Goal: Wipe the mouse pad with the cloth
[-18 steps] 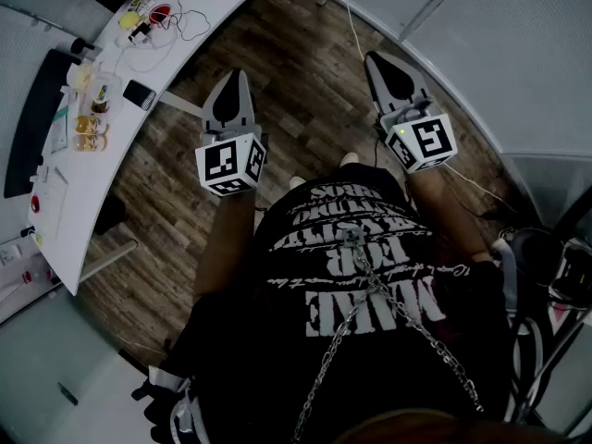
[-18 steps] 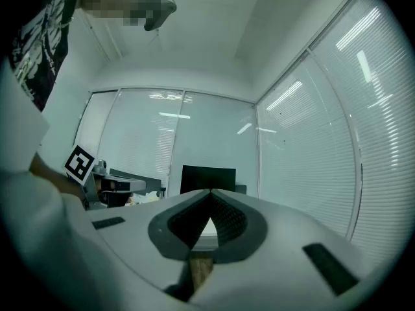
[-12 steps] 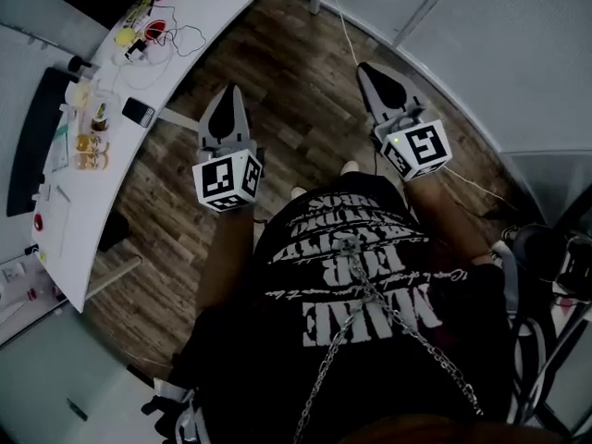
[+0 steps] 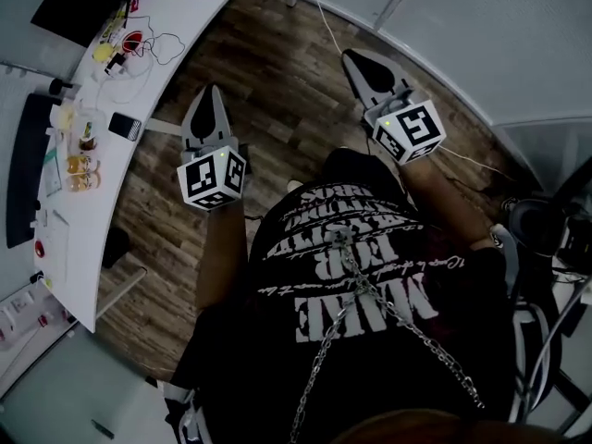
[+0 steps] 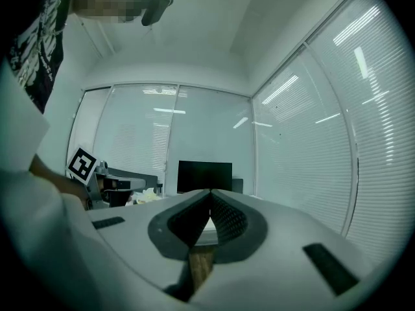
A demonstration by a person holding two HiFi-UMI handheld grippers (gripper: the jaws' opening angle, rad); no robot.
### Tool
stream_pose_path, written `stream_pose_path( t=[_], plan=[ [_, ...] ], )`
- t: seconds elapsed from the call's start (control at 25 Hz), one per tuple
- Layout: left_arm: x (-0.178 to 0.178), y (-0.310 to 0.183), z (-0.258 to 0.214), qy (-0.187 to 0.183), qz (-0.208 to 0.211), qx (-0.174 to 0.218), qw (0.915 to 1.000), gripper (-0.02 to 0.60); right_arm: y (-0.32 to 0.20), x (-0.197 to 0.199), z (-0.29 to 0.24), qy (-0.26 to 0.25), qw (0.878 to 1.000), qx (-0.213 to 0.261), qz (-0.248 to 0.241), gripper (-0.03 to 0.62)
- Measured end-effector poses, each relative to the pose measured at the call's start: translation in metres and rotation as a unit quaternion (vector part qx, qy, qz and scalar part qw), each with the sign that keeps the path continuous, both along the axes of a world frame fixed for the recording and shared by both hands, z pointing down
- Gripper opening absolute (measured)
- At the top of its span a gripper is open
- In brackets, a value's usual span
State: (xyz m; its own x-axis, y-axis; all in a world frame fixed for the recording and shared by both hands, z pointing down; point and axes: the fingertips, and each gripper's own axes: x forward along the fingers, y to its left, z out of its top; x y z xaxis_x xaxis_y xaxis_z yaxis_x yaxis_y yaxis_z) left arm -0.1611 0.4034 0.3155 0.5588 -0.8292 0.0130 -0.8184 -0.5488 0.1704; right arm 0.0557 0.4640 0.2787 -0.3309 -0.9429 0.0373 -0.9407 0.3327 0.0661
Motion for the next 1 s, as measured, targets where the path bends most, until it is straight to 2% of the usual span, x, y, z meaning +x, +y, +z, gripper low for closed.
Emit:
stream_pose_path(
  t=[0.28,0.56,0.68,1.0],
  plan=[
    [0.009,-0.019,0.015,0.001,-0.007,-0.012,0.9999,0.006,-0.012,0.026,0.011,0.003,1.0,-0.014,0.013,0.0],
    [0.034,-0.056,0.026,-0.009,-0.009,-0.019,0.9997,0.006,-0.056,0.059,0.019,0.003,1.0,-0.007,0.016,0.0],
    [0.056,-0.071,0.029,-0.006,-0.01,-0.033,0.9994,0.006,-0.072,0.084,0.022,-0.001,1.0,-0.011,0.017,0.0],
    [0.128,-0.135,0.02,-0.018,0.0,-0.032,0.9993,0.006,-0.13,0.155,0.015,-0.016,1.0,-0.013,0.016,0.0]
  ],
)
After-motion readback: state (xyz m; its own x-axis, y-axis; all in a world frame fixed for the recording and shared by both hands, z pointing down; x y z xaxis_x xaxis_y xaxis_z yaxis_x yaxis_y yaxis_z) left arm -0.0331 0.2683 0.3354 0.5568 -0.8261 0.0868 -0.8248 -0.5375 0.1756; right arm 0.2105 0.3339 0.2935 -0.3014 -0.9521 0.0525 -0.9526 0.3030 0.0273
